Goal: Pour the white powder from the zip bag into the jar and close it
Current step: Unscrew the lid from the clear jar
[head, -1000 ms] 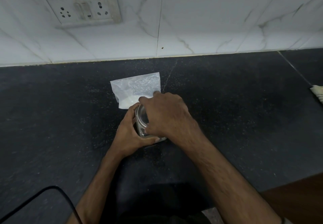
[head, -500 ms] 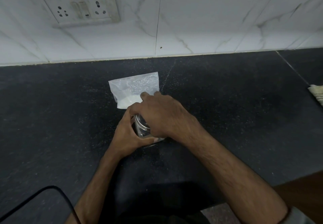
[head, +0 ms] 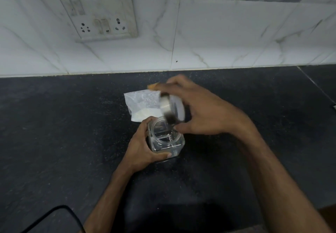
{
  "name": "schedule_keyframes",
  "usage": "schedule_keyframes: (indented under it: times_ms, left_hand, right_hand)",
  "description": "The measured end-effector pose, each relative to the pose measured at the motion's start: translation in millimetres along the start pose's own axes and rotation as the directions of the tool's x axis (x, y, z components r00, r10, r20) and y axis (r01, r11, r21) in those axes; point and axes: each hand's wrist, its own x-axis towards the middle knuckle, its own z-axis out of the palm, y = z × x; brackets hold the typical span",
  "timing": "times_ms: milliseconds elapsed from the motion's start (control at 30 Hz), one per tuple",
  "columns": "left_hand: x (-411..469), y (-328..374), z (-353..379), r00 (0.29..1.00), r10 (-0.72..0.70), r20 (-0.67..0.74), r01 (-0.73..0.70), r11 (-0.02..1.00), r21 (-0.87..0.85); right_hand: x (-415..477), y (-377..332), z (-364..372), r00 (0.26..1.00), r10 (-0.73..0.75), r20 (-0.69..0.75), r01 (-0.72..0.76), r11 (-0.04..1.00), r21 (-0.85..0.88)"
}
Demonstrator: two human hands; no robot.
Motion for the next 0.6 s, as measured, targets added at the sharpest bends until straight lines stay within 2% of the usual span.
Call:
schedule_keyframes:
  times_ms: [67,100,133,200,233,300,367,600]
  left_hand:
    - [0.2,1.3,-0.4,1.000,0.013,0.003,-0.013,1.000,0.005]
    - [0.5,1.8,-0.7,1.000,0.008,0.004,-0.008,1.000,0.005]
    - [1.0,1.4,-0.8,1.000,0.002,0.002,-0.002,1.000,0.003]
    - [1.6,1.0,-0.6,1.000,-0.003,-0.004,0.003,1.000,0.002]
    - [1.9,1.2,-0.7,1.000,-0.002,-0.004,0.002,1.000,0.006]
    - [2.1,1.1,-0.4,1.000,0.001,-0.004,-0.001,1.000,0.016]
    - [2.0,2.2,-0.8,1.000,0.006,-0.004,-0.006,1.000,0.027]
    - [2.6,3.3,-1.2,1.000,0.011,-0.006,-0.011,0.999,0.038]
  right_hand:
    - [-16.8,18.2,15.6,0.960,0.067,-0.272,0.011,0.961,0.277]
    - [-23.0,30.2,32.9,0.895,0.170,-0.413,0.004,0.922,0.388]
    - [-27.9,43.6,52.6,0.797,0.311,-0.518,-0.026,0.875,0.484]
    - [-35.9,70.8,92.4,0.592,0.548,-0.591,-0.155,0.797,0.584]
    - [-38.7,84.3,109.5,0.540,0.591,-0.600,-0.232,0.789,0.568]
    - [-45.8,103.5,133.1,0.522,0.590,-0.615,-0.364,0.807,0.466]
    - [-52.1,115.5,144.7,0.536,0.582,-0.612,-0.427,0.812,0.398]
    - [-54.8,138.6,157.1,0.542,0.582,-0.606,-0.499,0.803,0.326]
